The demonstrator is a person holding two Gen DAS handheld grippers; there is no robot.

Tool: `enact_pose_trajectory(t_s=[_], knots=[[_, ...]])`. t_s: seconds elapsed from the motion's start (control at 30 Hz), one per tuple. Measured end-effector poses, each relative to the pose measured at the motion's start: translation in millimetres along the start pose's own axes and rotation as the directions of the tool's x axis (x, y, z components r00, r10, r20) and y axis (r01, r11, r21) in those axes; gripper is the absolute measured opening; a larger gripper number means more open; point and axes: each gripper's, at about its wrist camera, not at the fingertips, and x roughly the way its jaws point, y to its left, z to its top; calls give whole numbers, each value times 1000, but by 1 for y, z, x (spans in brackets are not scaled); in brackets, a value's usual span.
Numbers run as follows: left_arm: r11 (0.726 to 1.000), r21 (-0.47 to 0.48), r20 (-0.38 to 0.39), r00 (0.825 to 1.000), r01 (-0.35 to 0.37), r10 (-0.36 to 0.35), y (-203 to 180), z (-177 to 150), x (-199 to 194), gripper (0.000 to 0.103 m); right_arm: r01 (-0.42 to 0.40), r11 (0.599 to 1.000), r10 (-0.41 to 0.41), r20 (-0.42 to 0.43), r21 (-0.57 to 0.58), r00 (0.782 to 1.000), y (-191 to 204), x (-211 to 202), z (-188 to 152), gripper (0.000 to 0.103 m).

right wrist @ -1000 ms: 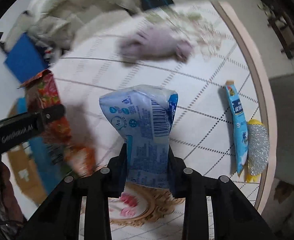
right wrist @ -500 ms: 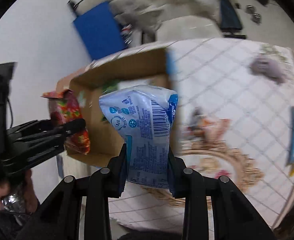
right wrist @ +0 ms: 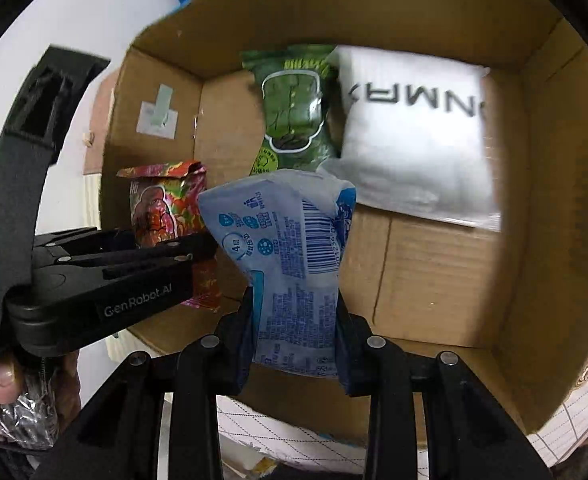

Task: Organize soft objects
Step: 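Place both held packs into the box beside the green bag and release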

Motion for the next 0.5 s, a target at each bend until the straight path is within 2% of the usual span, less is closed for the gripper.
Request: enact_pose_trajectory(t_s=[0.1,0.17,0.2,0.23,0.27,0.3,0.47,0.5], knots=[[1000,18,-32,999,-14,14,-6,6,7,43,9,1000,-9,-16,-7,1000,4,5,-1,38],[1000,15,-49,999,-4,5,-13,9,7,44,13,1000,-13,-37,-18,999,8,9,-2,45],[1000,21,-57,998,-4,5,-13,11,9,45,23,999,-24,-47,-24,999,9,11,0,55],[1000,23,-56,998,-2,3,-15,12,7,45,29,999,-31,-55,-30,998,10,11,1,62],[1000,23,-51,999,5,-3,-16,11,5,48,28,999,-30,-61,-34,998,11,11,1,78],[999,33,-40,999,22,-20,-16,9,4,57,24,999,-26,-65,-30,998,11,11,1,92],[998,34,5,999,47,-47,-21,3,-15,61,47,998,-49,-58,-31,997,6,-6,-1,94],[998,31,15,998,55,-55,-14,0,-29,67,54,998,-55,-53,-29,997,5,-12,-4,94]])
